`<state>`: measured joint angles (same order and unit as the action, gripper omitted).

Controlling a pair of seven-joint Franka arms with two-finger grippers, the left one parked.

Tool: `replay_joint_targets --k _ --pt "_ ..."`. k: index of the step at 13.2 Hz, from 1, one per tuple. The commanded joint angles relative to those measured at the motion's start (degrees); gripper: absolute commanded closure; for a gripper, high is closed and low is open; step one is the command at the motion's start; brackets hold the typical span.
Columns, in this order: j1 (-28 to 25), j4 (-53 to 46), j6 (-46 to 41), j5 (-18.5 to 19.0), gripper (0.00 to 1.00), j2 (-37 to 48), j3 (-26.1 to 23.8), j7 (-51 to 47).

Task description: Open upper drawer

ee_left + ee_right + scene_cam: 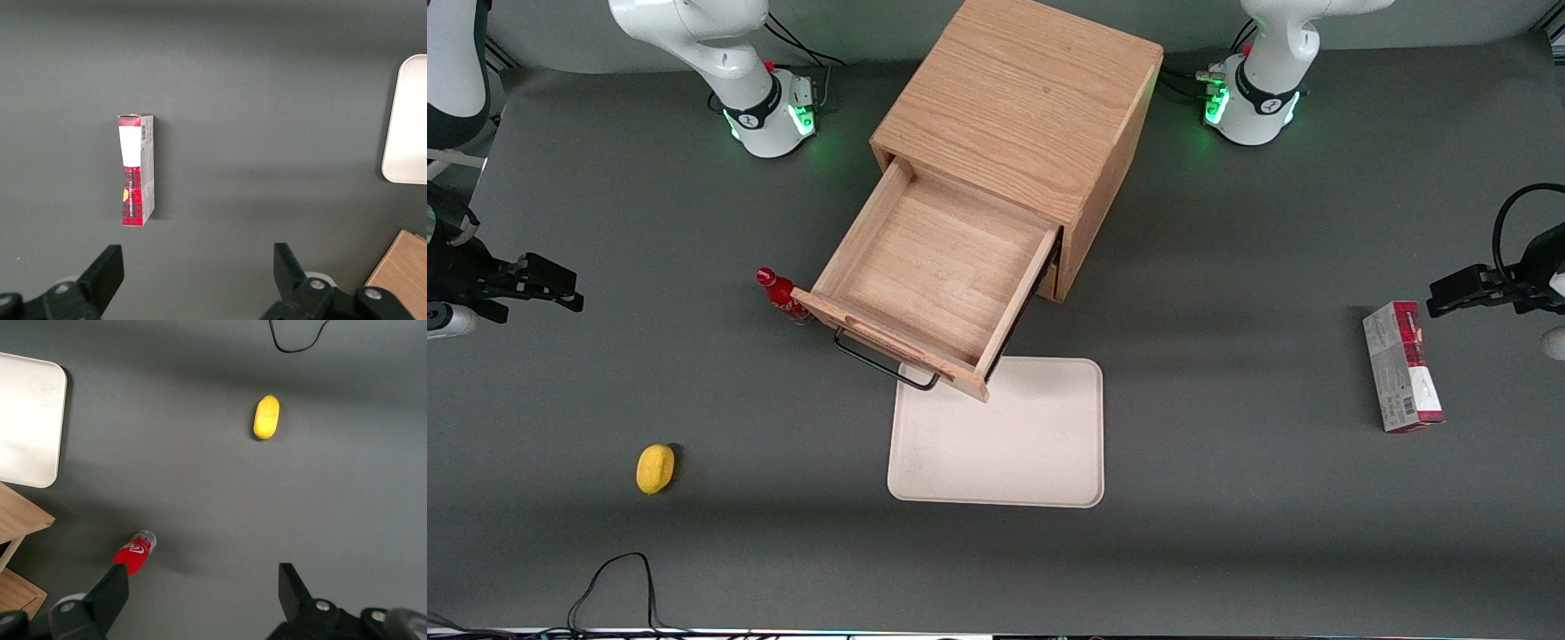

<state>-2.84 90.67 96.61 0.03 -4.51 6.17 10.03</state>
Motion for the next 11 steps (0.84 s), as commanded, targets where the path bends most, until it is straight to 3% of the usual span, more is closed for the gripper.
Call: replay_joint_targets --k 1,11 --pt "-0.1 -1.5 -1.2 1.1 0.0 -0.6 -0.5 -2.3" --pt "0.2 -1.5 -5.6 1.0 0.0 -0.6 -0.5 -4.0"
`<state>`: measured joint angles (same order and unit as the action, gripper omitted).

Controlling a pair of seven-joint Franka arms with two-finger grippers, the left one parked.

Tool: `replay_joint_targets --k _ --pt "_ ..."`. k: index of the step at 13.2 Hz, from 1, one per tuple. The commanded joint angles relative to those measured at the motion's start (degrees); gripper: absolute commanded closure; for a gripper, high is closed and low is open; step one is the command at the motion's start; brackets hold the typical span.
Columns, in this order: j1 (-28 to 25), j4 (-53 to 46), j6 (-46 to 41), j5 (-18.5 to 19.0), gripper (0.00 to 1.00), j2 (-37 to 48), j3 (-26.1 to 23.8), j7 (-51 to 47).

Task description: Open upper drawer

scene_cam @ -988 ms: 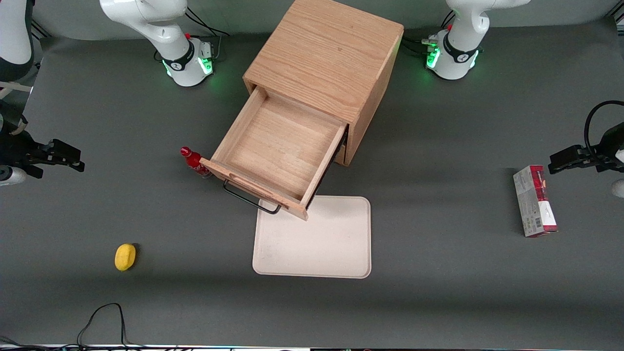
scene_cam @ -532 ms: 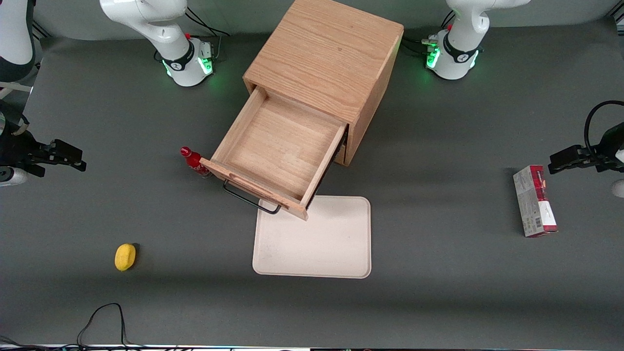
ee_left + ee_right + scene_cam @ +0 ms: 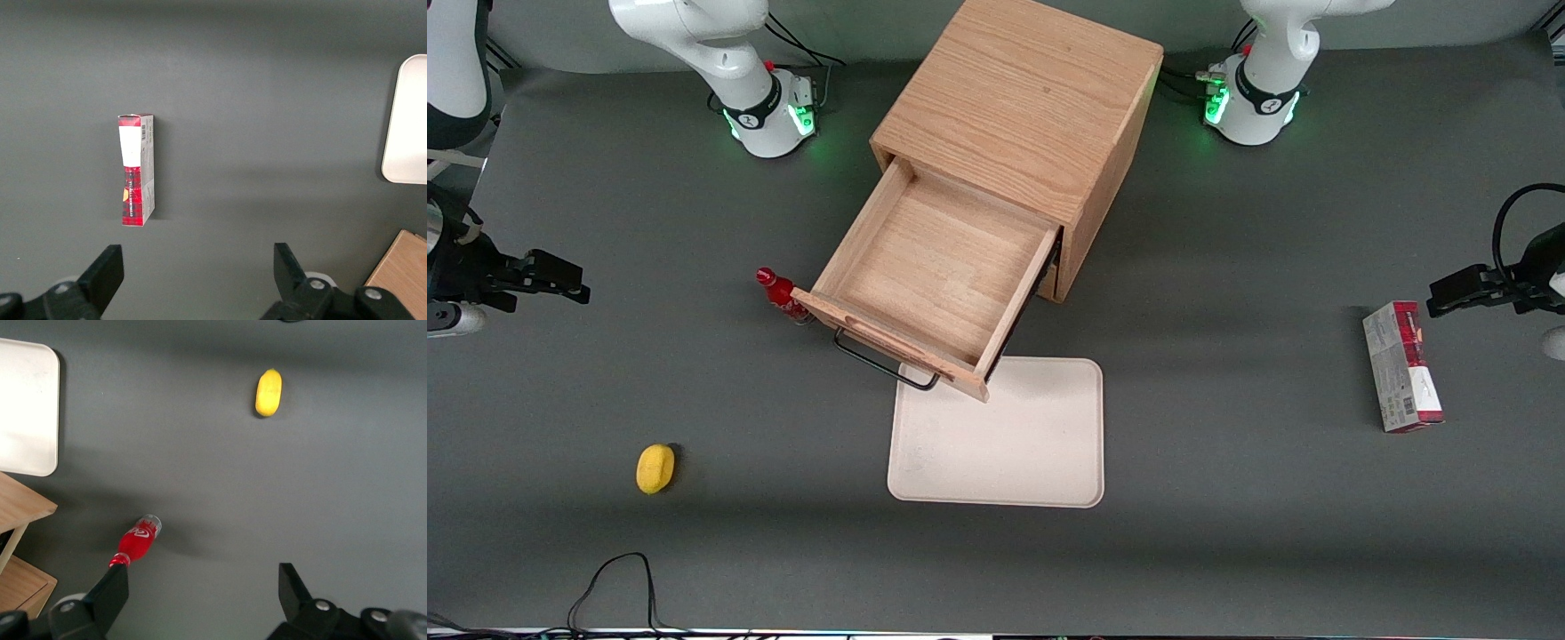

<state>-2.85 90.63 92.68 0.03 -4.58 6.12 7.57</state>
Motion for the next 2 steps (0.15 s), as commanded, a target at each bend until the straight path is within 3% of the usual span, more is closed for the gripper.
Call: replay_joint_targets --k 1,2 --pt "0.3 -1.5 -1.7 1.1 0.0 -0.5 -0.4 -2.1" --pt "0.3 -1.5 -1.9 1.1 0.0 -0.4 -0.4 -2.7"
